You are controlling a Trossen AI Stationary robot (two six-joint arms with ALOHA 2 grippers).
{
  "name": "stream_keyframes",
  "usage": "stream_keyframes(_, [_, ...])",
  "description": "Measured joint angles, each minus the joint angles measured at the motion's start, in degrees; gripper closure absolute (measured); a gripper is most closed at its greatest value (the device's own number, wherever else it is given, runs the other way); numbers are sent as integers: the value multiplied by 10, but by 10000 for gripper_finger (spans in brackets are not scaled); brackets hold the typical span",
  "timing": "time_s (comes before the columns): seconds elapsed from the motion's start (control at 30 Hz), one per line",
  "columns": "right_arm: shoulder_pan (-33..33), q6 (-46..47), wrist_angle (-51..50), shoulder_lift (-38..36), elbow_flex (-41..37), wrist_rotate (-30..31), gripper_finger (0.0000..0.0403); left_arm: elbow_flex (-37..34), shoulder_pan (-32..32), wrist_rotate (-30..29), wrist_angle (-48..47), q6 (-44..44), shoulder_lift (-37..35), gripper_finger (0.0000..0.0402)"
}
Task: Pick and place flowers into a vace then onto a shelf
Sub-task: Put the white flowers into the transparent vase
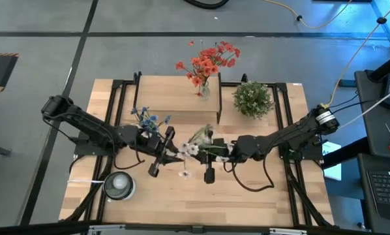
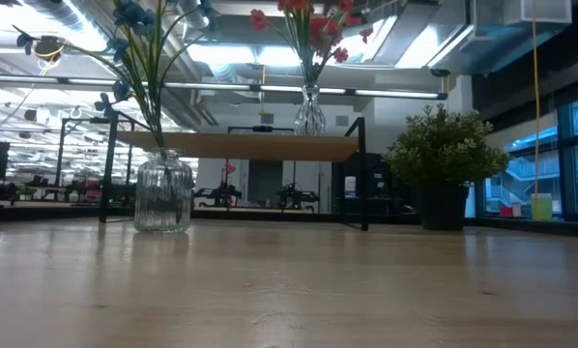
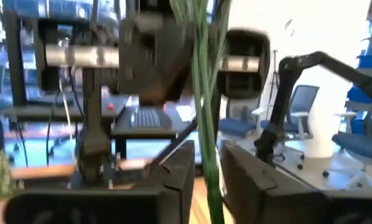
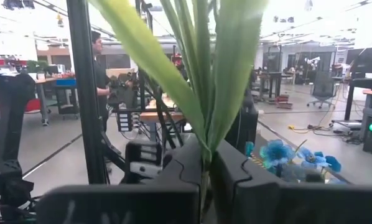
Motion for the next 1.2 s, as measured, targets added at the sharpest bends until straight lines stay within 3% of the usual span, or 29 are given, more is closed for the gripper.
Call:
stream_keyframes(0.2, [0, 7, -21, 0, 0, 0, 397, 0, -8, -4, -115, -47, -2, 272])
stream_keyframes(0.37, [0, 51, -116, -1, 0, 0, 397, 0, -33, -51, -203, -64, -11, 268])
stream_keyframes(0.47, [0, 74, -155, -1, 0, 2, 398, 0, -49, -58, -238, -91, -21, 277])
stream_keyframes(0.67, [-11, 77, -195, -2, 0, 63, 399, 0, -96, -94, -320, -147, -53, 304])
stream_keyframes(0.77, [-27, 83, -199, 0, 0, 76, 399, 2, -123, -125, -358, -155, -76, 321])
stream_keyframes(0.9, [-49, 94, -227, 14, -1, 89, 399, 34, -161, -121, -388, -150, -100, 349])
stream_keyframes(1.07, [-61, 101, -192, 32, -1, 83, 400, 81, -206, -160, -471, -149, -116, 394])
stream_keyframes(1.2, [-73, 88, -141, 61, -1, 84, 400, 106, -236, -207, -492, -134, -120, 398])
